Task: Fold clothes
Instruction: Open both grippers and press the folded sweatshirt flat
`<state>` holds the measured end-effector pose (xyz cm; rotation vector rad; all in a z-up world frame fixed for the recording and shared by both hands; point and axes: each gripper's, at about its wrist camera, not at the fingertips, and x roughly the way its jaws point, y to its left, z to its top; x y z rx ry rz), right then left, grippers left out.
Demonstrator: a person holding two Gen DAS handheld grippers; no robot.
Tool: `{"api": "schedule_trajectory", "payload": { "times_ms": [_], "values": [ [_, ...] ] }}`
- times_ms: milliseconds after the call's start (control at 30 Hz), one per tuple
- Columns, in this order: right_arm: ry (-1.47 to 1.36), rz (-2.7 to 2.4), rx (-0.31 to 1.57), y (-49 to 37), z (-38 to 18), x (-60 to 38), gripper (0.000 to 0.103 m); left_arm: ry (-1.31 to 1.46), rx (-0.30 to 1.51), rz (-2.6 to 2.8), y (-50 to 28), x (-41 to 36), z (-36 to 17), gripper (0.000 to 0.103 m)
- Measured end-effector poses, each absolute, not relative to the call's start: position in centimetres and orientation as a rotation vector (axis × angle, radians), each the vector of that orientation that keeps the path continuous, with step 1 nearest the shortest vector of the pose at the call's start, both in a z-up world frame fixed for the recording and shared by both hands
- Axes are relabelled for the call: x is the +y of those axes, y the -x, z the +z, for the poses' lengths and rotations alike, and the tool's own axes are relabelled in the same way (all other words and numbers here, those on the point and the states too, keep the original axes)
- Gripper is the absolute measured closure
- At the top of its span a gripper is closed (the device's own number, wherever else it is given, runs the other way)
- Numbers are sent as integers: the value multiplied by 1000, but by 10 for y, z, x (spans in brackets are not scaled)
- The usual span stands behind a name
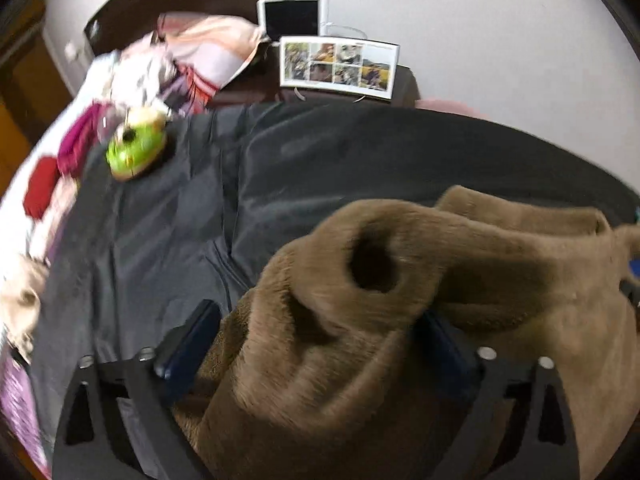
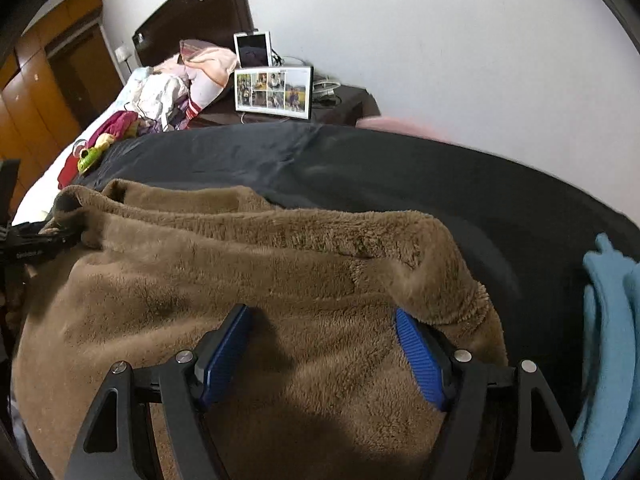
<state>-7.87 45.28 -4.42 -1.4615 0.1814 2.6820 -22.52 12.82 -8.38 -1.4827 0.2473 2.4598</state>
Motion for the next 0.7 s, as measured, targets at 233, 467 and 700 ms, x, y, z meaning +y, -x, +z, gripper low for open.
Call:
{"api": "schedule_trajectory", "payload": {
  "times_ms": [233, 467, 700],
  "values": [
    [1420, 2707, 167, 61, -32, 446, 26, 1450, 289, 2501, 214, 128, -77, 1],
    [1209, 2777, 421, -35, 23, 466, 26, 1286, 271, 2511, 155, 112, -33, 1],
    [1202, 2694, 723, -129, 17, 471, 26, 1175, 297, 2409, 93, 119, -23, 1]
  ]
}}
